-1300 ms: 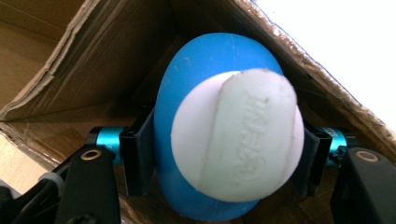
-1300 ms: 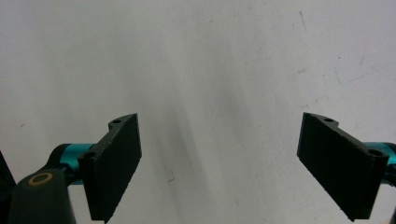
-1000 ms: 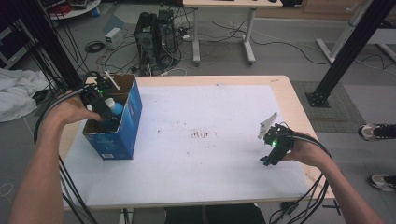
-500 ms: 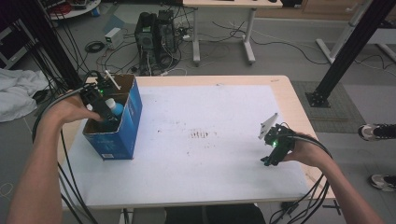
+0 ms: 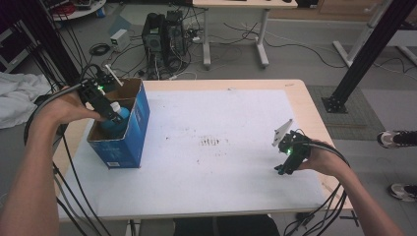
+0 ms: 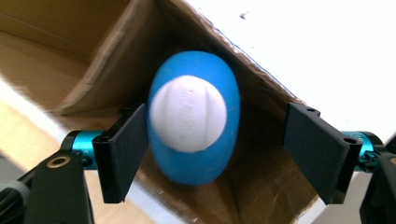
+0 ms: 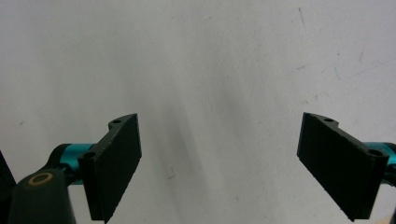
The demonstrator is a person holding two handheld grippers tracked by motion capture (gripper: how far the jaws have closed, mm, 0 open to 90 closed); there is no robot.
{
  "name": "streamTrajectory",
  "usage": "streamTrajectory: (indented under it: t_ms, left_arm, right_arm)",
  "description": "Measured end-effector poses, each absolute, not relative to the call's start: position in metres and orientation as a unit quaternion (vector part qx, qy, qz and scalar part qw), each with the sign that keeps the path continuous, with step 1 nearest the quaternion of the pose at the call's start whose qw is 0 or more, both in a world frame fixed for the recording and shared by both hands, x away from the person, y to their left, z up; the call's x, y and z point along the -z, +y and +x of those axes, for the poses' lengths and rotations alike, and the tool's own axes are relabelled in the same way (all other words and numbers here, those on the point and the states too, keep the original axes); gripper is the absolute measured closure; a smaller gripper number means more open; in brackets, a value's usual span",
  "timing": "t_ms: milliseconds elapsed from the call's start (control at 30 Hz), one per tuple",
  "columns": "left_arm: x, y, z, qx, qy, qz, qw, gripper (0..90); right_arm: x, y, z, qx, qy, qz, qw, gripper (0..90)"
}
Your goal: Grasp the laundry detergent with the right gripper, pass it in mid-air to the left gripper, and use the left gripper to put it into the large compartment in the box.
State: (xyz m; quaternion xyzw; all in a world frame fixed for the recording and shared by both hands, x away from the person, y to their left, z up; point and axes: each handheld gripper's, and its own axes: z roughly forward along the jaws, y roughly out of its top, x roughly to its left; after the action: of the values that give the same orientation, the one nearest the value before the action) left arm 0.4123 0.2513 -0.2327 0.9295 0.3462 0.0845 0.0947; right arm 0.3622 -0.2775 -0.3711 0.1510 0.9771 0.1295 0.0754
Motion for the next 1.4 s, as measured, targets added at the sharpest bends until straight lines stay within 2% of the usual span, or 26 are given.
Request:
streamTrajectory:
  t_ms: [367, 800, 967, 1100, 1267, 1400]
  left_arm:
    - [0.196, 0.244, 0.405, -0.127, 0.344, 0.923, 0.115, 20.0]
    - [0.168, 0.188, 0.398, -0.143, 0.269, 0.943, 0.132, 16.9]
    - [0.174, 0.156, 0.396, -0.137, 0.234, 0.952, 0.141, 12.8]
    - [0.186, 0.13, 0.392, -0.11, 0.201, 0.962, 0.145, 12.8]
    - [0.217, 0.094, 0.389, -0.088, 0.148, 0.979, 0.112, 12.8]
    - [0.246, 0.074, 0.387, -0.052, 0.132, 0.984, 0.11, 12.8]
  right_arm:
    - [0.368, -0.28, 0.36, -0.128, 0.976, 0.157, 0.075, 13.0]
    - [0.366, -0.278, 0.36, -0.138, 0.975, 0.156, 0.084, 13.0]
    - [0.364, -0.277, 0.36, -0.136, 0.975, 0.155, 0.083, 13.0]
    - [0.364, -0.277, 0.359, -0.139, 0.974, 0.155, 0.086, 13.0]
    - [0.364, -0.276, 0.359, -0.138, 0.975, 0.153, 0.085, 13.0]
    - [0.364, -0.276, 0.358, -0.136, 0.975, 0.154, 0.087, 13.0]
